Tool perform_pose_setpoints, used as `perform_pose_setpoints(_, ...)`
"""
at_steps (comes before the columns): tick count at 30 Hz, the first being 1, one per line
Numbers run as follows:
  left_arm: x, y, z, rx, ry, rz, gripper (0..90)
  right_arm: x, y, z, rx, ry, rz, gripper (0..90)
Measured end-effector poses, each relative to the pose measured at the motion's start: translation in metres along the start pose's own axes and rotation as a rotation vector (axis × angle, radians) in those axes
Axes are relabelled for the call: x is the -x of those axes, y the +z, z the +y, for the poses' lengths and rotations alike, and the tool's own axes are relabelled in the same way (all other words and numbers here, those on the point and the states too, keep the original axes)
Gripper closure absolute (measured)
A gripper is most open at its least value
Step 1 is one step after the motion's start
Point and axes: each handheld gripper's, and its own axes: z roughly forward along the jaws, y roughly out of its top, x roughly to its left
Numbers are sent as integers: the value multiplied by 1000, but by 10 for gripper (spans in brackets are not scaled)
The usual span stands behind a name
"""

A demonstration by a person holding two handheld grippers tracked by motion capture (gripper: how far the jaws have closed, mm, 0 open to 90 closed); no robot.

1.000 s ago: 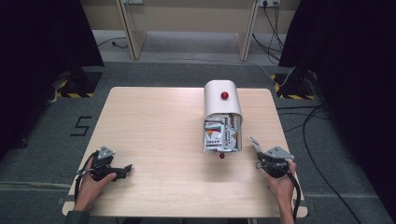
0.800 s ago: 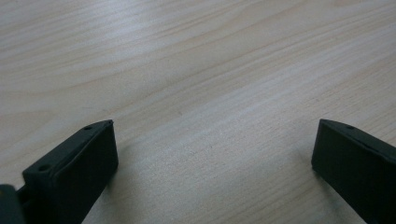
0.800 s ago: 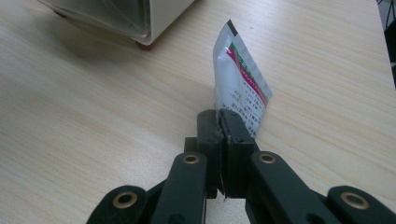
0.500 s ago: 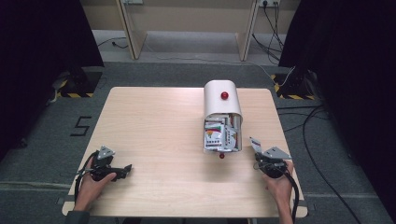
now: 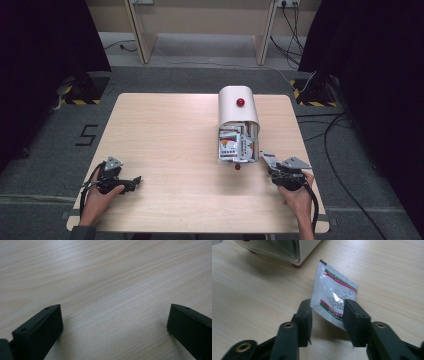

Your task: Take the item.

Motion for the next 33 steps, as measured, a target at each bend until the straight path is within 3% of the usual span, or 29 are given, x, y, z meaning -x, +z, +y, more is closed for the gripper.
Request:
perform_pose_setpoints(8,0,0,0,0,0,0,0,-3,3,2,-8,33,-4,396)
perform_pose_setpoints(19,0,0,0,0,0,0,0,-2,-3,4,11,59,-33,375)
perform_pose_setpoints(33,0,0,0,0,-1,1,0,-13,-12,3,20,57,-12,349)
